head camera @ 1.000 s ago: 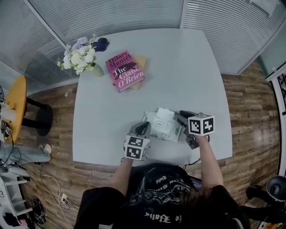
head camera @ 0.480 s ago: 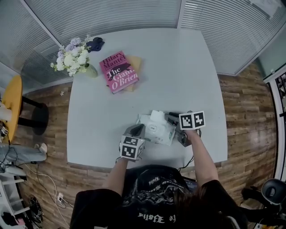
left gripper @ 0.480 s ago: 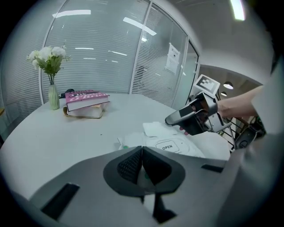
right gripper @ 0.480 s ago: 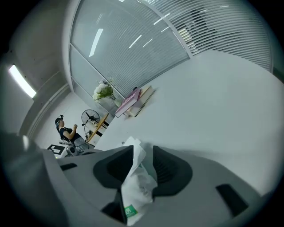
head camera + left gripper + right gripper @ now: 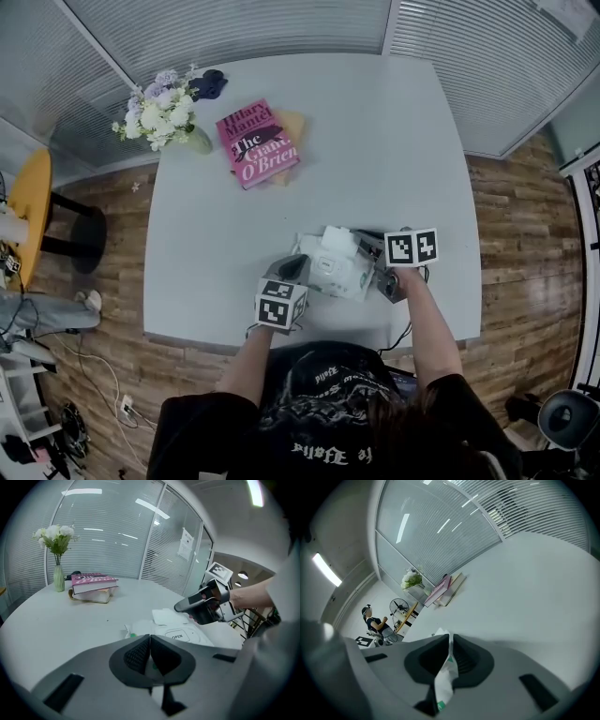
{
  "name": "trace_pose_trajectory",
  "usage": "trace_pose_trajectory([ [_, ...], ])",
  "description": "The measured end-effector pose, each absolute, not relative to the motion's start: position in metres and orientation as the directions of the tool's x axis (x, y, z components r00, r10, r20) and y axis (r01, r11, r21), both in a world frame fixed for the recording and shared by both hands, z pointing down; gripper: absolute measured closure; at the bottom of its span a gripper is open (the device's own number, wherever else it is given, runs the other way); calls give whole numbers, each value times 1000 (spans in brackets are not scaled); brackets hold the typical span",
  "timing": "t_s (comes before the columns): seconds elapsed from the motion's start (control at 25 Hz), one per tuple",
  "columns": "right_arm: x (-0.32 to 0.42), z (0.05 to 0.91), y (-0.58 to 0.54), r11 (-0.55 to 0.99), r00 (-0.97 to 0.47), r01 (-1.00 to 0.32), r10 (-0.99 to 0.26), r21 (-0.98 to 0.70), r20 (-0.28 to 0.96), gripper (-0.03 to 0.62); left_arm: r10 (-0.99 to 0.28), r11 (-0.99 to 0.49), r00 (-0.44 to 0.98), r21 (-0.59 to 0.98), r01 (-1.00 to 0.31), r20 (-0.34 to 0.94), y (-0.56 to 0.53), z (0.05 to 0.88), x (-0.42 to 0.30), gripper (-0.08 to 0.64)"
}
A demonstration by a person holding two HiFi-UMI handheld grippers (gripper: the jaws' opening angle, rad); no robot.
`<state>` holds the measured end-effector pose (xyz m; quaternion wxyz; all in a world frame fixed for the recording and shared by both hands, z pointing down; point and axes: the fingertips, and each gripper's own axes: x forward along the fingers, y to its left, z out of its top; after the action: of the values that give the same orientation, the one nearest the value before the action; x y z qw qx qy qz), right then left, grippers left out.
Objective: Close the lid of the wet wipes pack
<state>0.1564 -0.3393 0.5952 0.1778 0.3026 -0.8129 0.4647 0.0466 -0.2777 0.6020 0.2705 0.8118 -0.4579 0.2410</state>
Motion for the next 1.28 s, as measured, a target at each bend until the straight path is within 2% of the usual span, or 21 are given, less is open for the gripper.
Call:
trace_pose_trajectory([
  [0.28, 150, 569, -335, 435, -775, -632, -365, -641, 516, 580, -617, -419, 469, 240, -875, 632, -278, 601, 45, 552],
  [0.6, 142, 557, -322, 508, -774, -632, -364, -586, 519, 583, -614, -398, 492, 296, -868, 617, -277, 602, 43, 552],
  [1.28, 122, 541, -289, 708, -711, -634, -377, -310, 594, 575, -649, -375, 468, 284, -883, 599, -277, 602, 41, 552],
])
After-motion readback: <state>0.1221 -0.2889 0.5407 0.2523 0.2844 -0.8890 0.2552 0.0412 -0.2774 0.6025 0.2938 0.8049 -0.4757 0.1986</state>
